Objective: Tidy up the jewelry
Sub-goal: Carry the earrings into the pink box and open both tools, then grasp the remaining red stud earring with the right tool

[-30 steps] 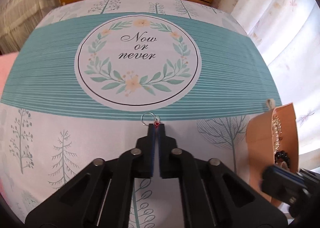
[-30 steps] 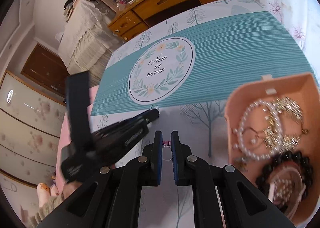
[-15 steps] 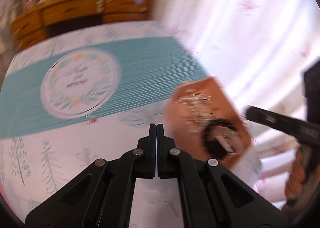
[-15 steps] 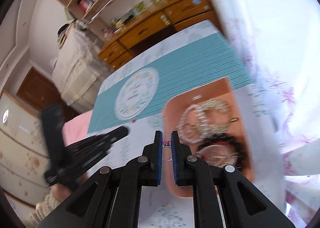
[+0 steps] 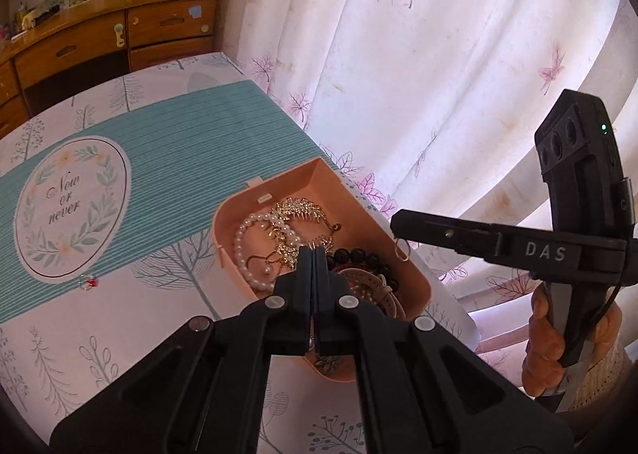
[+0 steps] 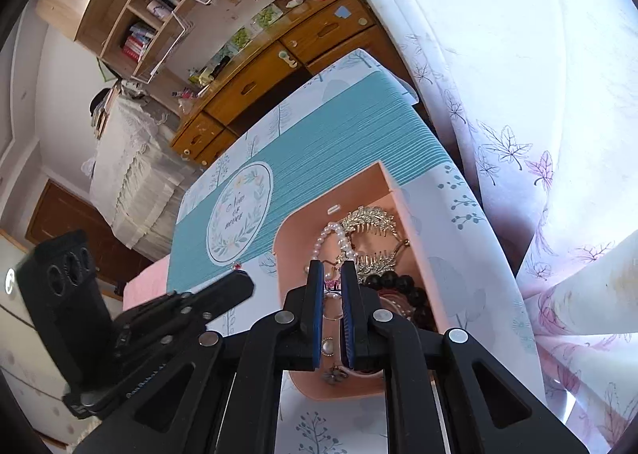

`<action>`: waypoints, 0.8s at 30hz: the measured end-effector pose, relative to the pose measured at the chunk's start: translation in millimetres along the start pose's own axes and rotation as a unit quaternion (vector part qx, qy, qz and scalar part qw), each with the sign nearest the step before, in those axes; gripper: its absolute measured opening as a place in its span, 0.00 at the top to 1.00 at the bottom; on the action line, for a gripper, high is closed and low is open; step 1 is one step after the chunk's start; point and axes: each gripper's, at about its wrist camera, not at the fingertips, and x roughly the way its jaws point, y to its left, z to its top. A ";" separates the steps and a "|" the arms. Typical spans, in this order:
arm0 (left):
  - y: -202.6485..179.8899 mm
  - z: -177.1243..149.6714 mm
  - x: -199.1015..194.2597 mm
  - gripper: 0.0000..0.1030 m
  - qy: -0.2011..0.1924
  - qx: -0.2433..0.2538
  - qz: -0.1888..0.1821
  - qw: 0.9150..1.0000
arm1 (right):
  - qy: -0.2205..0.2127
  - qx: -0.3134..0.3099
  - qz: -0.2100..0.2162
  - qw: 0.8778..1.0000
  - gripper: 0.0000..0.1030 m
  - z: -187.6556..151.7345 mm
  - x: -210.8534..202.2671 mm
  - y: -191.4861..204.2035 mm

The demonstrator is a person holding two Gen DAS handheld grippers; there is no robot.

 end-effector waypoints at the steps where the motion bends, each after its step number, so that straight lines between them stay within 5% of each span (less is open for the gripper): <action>1: -1.5 -2.3 3.6 1.00 0.005 0.000 0.000 1.000 | -0.001 0.001 -0.002 1.000 0.92 -0.4 2.0 2.4; 13: -12.6 -27.4 9.6 1.00 0.018 0.034 0.044 0.998 | 0.028 0.008 0.014 0.999 0.91 -8.7 31.2 13.3; 24: 25.4 -50.3 -5.8 1.00 0.030 -0.026 0.075 0.996 | 0.099 -0.009 -0.006 0.995 0.90 -27.6 84.4 39.1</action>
